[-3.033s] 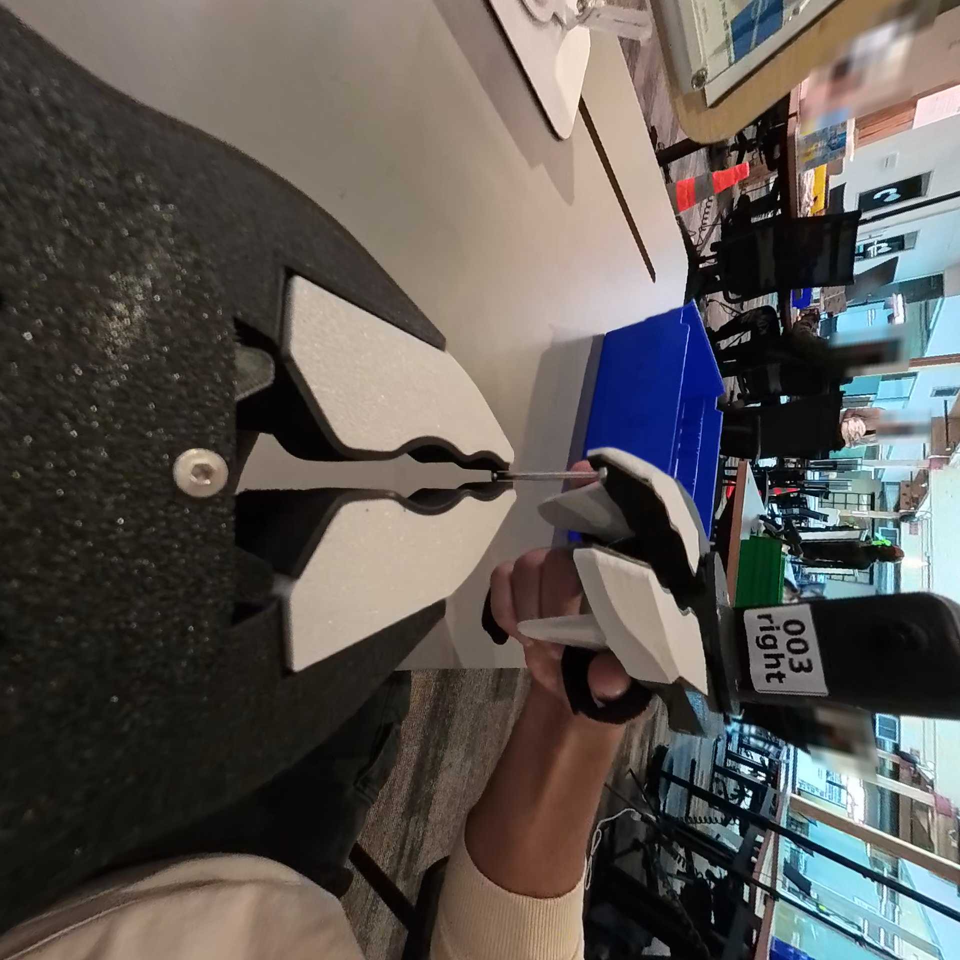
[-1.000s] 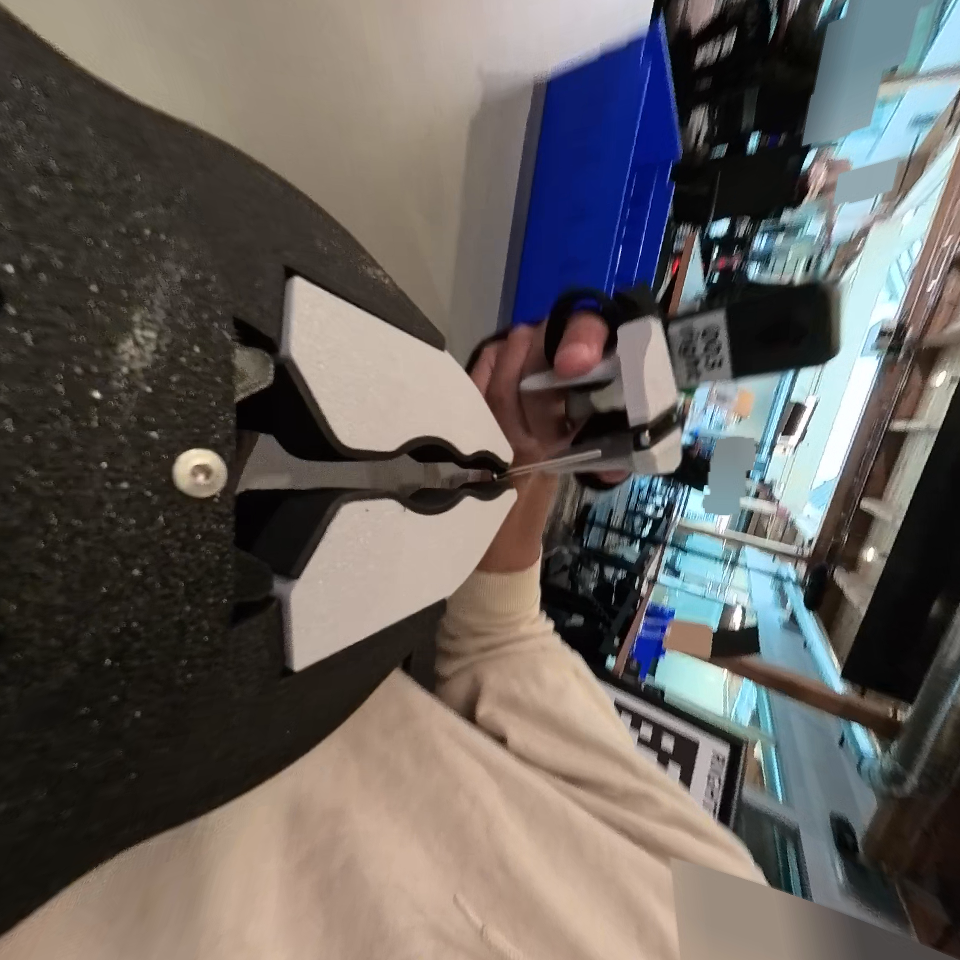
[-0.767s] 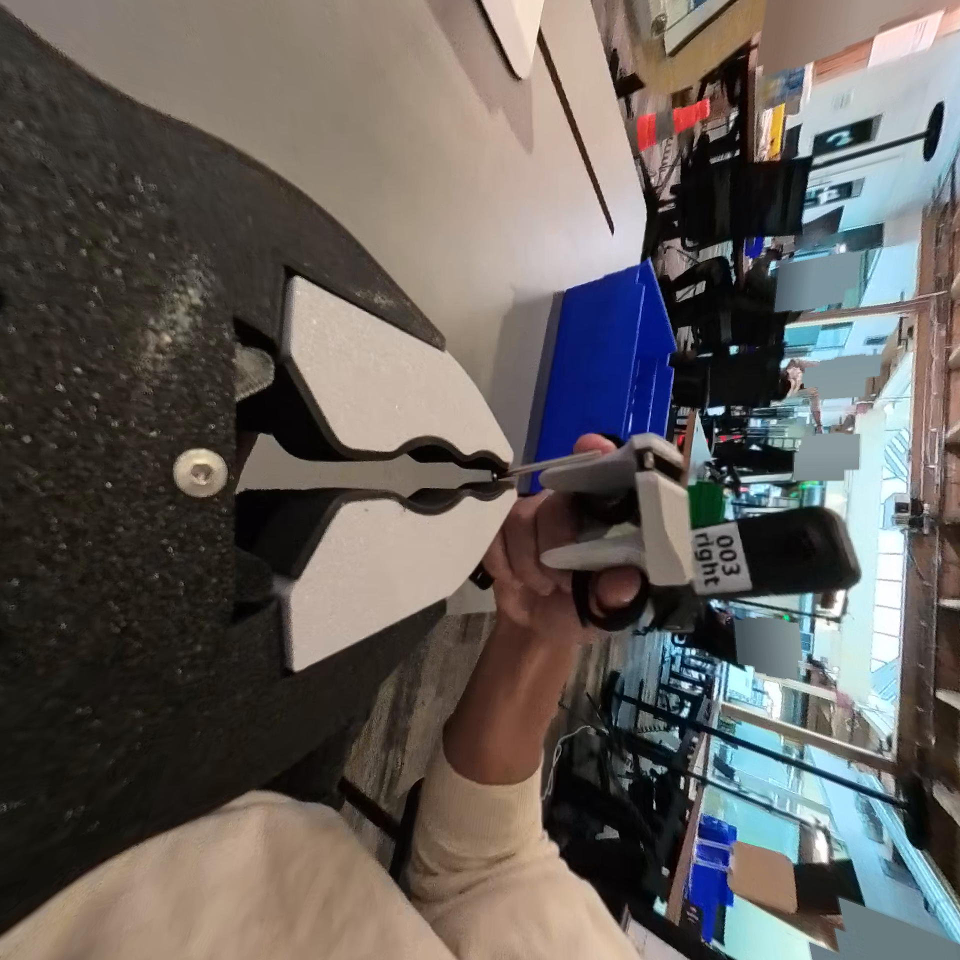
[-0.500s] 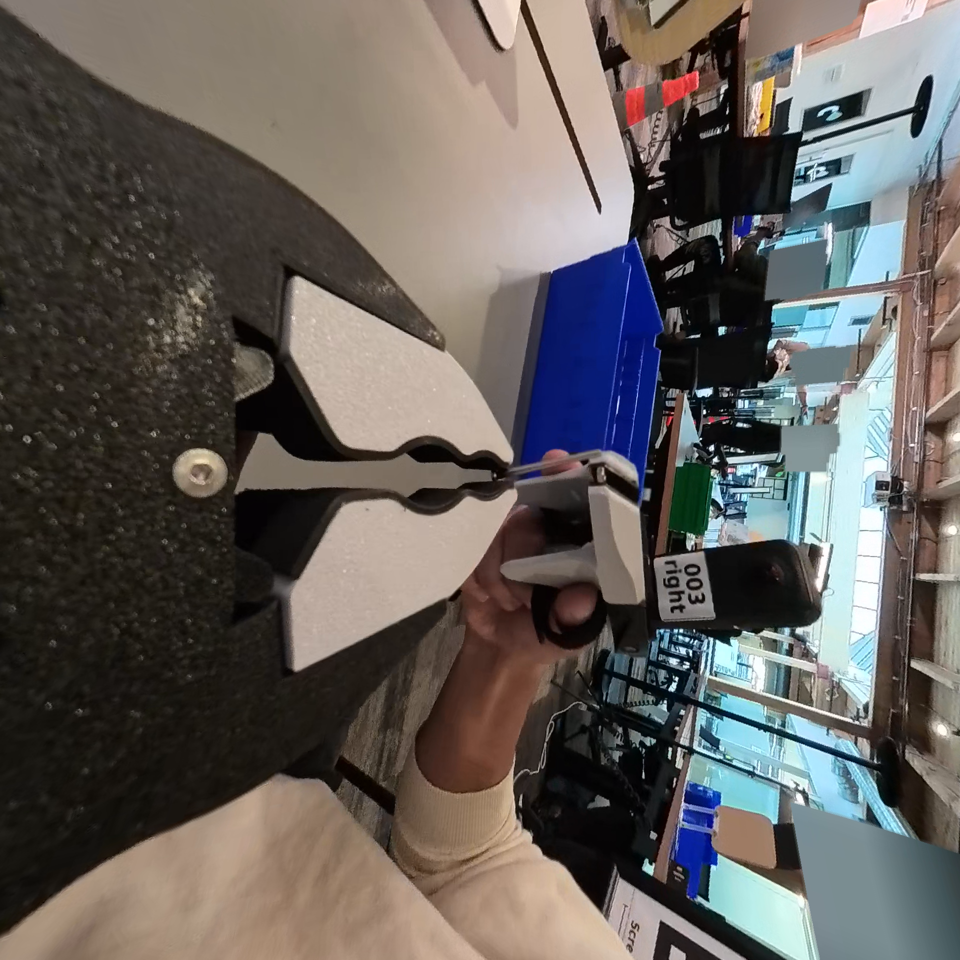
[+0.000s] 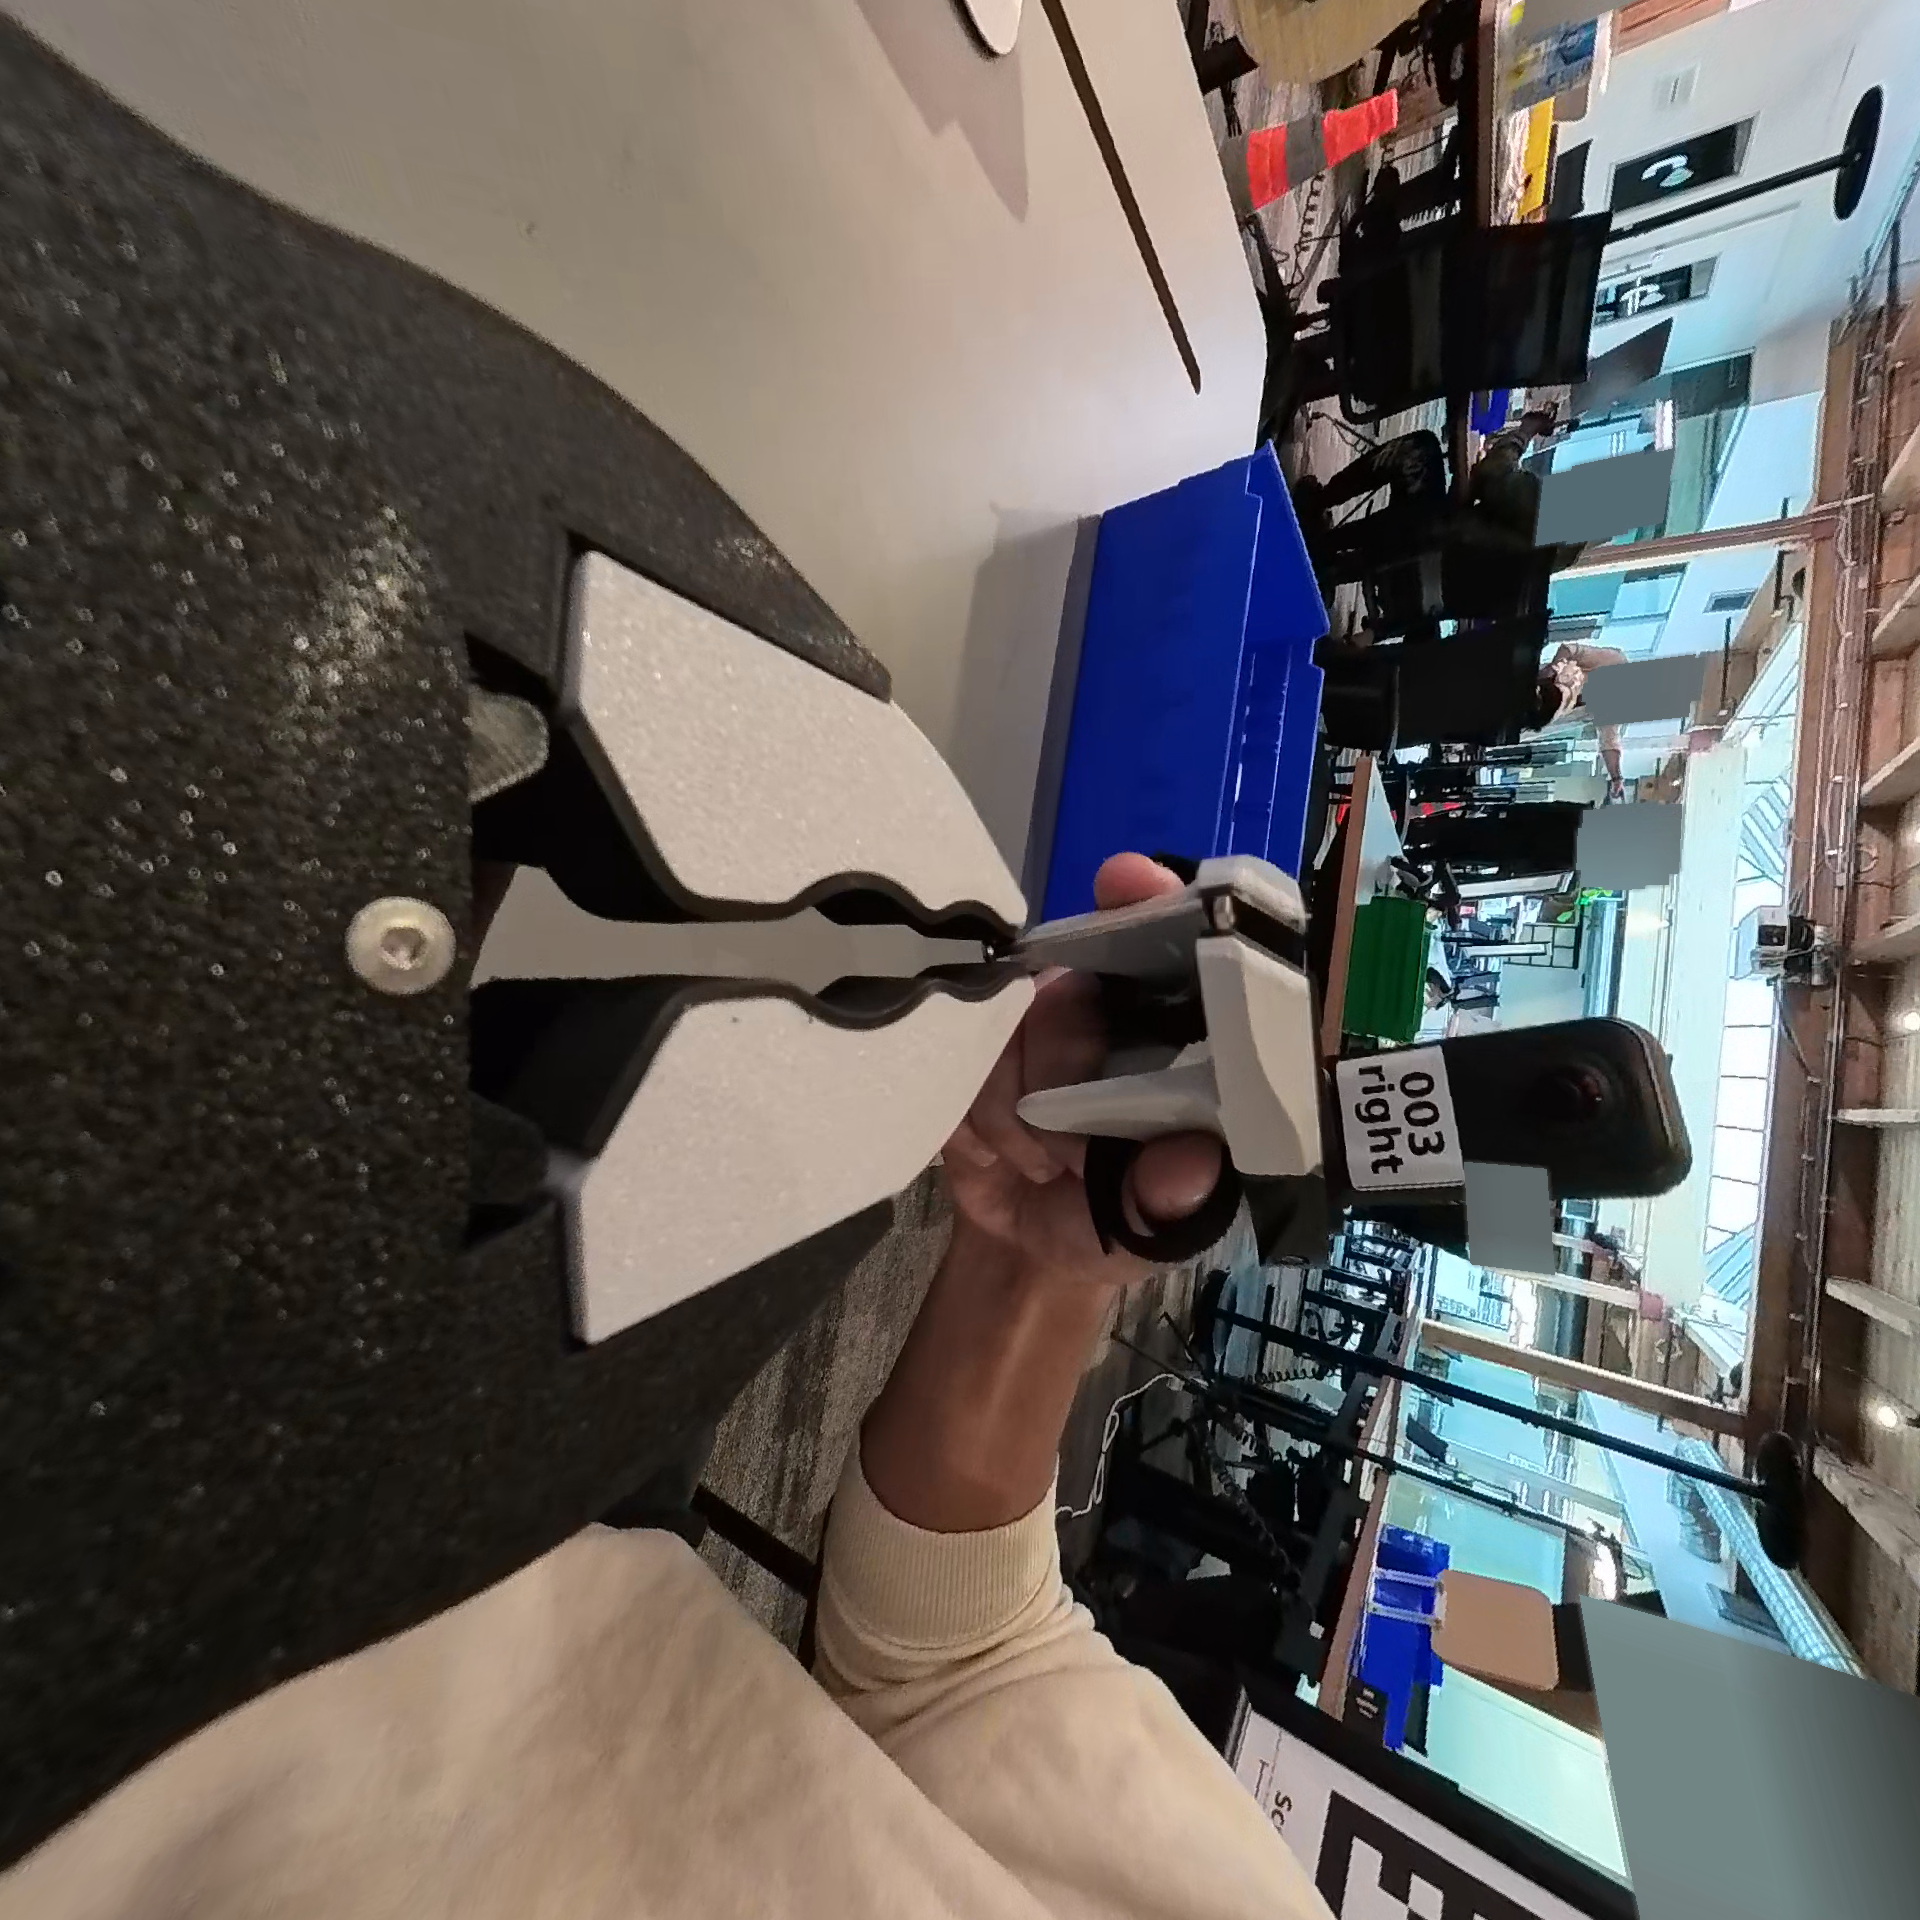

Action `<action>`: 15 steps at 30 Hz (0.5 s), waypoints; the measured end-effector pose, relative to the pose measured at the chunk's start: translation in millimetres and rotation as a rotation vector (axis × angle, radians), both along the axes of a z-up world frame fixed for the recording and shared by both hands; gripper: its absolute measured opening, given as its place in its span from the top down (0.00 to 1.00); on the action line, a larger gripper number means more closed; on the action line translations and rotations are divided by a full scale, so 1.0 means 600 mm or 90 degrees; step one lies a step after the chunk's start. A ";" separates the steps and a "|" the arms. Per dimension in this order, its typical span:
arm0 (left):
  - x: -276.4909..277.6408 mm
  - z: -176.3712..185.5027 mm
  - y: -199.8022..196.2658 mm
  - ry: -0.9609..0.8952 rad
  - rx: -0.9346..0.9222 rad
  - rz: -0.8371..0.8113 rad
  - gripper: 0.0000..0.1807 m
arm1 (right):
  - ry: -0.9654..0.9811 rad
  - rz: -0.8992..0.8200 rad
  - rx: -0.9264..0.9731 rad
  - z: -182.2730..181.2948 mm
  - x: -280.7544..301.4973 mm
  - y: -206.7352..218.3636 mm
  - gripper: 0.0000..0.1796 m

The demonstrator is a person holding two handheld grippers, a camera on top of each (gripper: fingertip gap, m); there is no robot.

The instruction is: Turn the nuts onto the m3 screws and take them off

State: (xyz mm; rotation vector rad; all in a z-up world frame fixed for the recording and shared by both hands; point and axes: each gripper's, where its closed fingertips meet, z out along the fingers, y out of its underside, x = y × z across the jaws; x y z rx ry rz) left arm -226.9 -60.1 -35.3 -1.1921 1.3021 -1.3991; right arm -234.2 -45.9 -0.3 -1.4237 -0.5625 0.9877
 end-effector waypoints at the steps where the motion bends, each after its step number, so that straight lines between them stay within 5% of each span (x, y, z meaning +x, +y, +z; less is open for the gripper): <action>1: 0.000 0.001 0.000 -0.001 0.001 0.000 0.98 | 0.001 0.002 0.001 0.001 0.000 0.000 0.97; 15: -0.005 0.007 -0.006 -0.011 0.003 -0.014 0.98 | 0.015 0.033 -0.005 0.002 -0.004 -0.005 0.97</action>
